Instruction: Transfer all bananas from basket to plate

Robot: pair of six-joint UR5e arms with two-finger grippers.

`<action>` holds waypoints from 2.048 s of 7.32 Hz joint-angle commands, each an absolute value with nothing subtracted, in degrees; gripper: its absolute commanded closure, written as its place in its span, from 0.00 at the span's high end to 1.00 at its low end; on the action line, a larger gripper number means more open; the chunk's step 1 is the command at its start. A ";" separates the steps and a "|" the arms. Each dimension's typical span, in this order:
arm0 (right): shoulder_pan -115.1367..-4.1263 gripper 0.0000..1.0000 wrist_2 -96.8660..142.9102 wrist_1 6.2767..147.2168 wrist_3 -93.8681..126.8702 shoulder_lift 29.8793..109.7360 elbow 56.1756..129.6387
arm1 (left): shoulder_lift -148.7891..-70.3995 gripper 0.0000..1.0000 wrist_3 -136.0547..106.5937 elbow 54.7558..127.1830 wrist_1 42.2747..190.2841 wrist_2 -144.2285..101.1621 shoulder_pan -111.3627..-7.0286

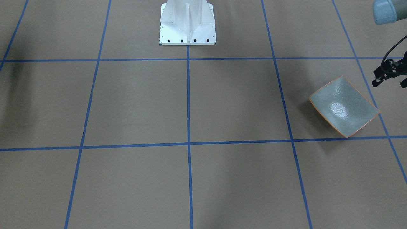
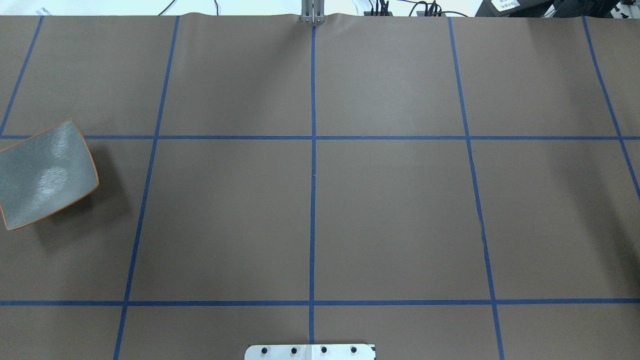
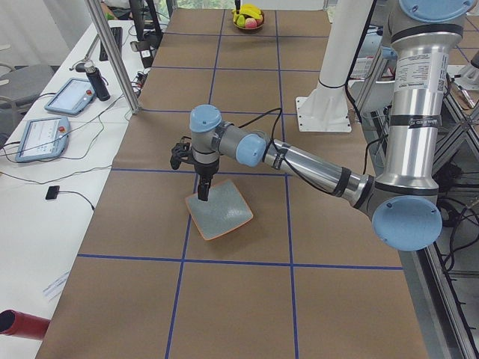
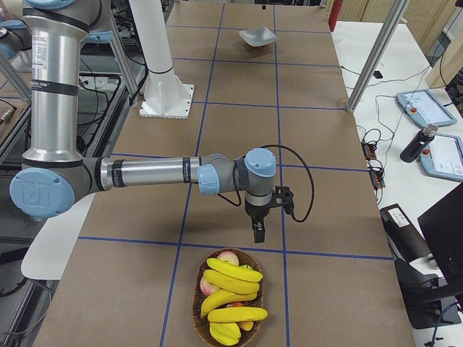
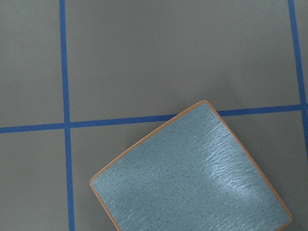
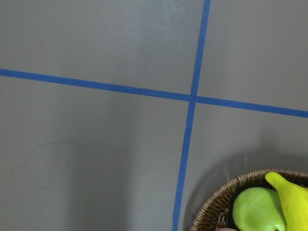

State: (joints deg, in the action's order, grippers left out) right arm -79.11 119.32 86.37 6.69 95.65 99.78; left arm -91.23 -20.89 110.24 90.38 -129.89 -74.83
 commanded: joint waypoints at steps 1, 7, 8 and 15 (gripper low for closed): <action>-76.20 0.96 110.34 90.08 7.56 95.89 100.11 | -91.14 1.00 -20.92 111.00 90.35 -129.90 -74.79; -73.76 0.89 105.07 89.21 13.88 100.72 100.28 | -90.88 1.00 -25.05 113.55 90.26 -130.25 -74.53; -73.04 0.85 103.81 89.30 15.10 100.20 99.94 | -90.79 1.00 -25.05 113.55 90.26 -130.25 -74.53; -72.07 0.70 100.12 89.30 19.25 97.74 95.45 | -90.70 1.00 -25.14 114.35 90.18 -130.25 -74.53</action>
